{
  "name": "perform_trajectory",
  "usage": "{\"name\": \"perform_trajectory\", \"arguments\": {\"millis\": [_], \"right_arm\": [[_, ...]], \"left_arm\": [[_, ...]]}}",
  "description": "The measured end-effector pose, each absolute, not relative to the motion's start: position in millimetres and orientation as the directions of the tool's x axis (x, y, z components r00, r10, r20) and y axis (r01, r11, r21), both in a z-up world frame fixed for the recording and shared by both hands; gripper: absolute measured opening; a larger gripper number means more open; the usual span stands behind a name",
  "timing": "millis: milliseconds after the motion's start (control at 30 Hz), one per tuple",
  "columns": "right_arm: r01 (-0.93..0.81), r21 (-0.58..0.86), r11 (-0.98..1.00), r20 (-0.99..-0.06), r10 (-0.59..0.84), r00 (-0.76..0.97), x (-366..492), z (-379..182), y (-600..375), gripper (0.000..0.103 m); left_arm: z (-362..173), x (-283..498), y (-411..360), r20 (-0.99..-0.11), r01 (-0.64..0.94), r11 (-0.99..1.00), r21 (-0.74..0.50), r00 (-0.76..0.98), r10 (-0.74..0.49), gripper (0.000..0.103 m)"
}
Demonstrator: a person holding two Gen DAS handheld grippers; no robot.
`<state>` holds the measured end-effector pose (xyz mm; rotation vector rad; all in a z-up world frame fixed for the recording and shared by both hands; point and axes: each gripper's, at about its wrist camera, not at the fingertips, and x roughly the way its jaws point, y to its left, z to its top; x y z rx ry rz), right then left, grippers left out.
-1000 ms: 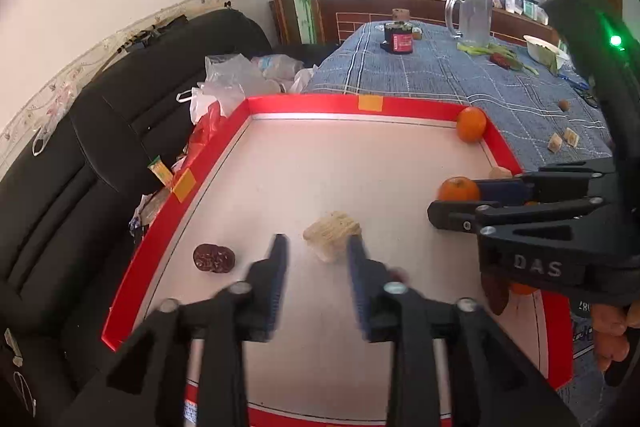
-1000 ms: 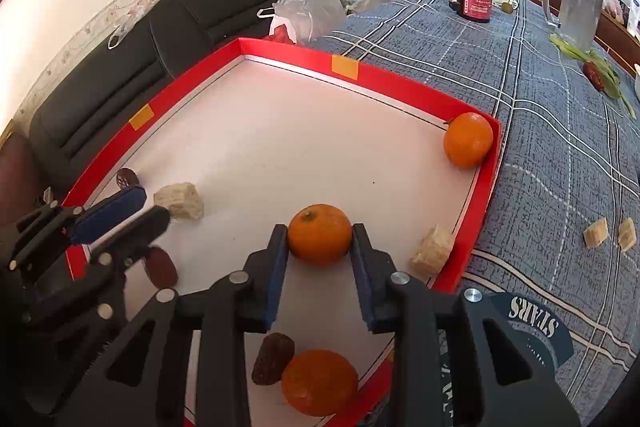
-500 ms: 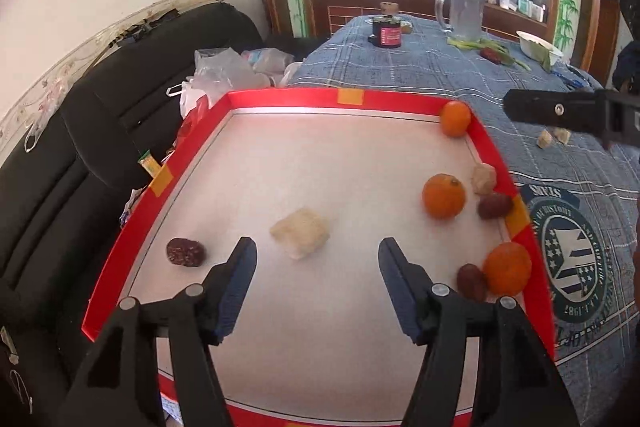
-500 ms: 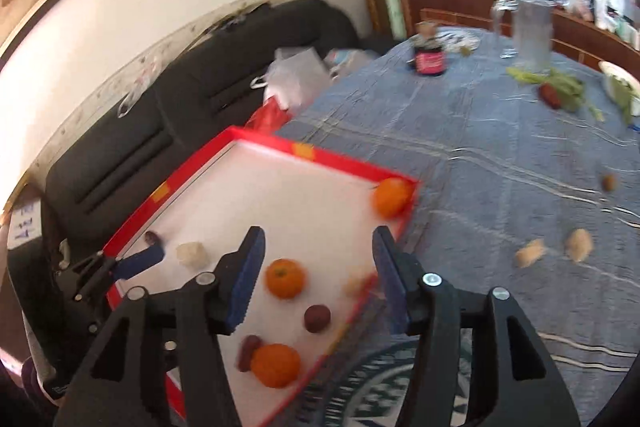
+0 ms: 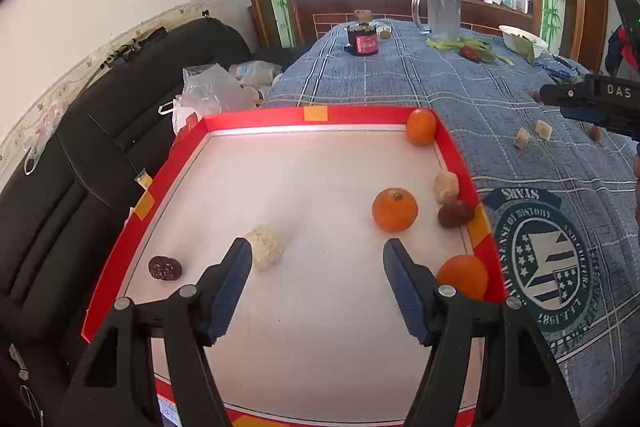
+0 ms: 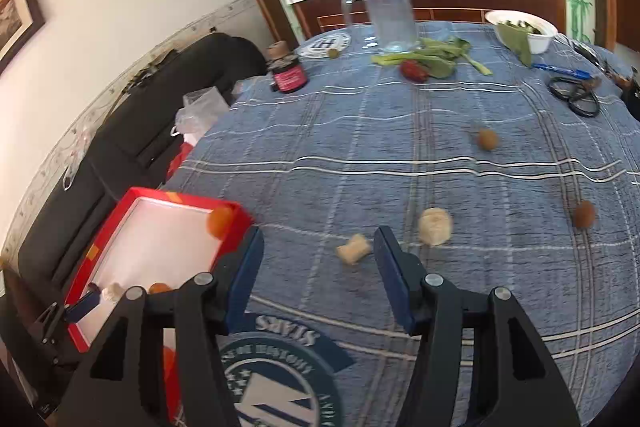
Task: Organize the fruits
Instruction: 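Move both tools back over the table toward the remaining items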
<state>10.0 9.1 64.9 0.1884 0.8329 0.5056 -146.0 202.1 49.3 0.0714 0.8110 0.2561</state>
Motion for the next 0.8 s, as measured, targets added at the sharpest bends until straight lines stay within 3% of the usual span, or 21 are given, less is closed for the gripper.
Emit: {"name": "perform_trajectory", "arguments": {"millis": [467, 800], "right_arm": [[-0.292, 0.358, 0.887, -0.658, 0.461, 0.595, 30, 57, -46, 0.059], [-0.153, 0.405, 0.901, -0.652, 0.402, 0.643, 45, 49, -94, 0.059]], "left_arm": [[72, -133, 137, -0.674, -0.117, 0.967, 0.225, 0.698, 0.241, 0.073], [73, -120, 55, -0.685, 0.033, 0.967, 0.252, 0.712, 0.154, 0.074]]}}
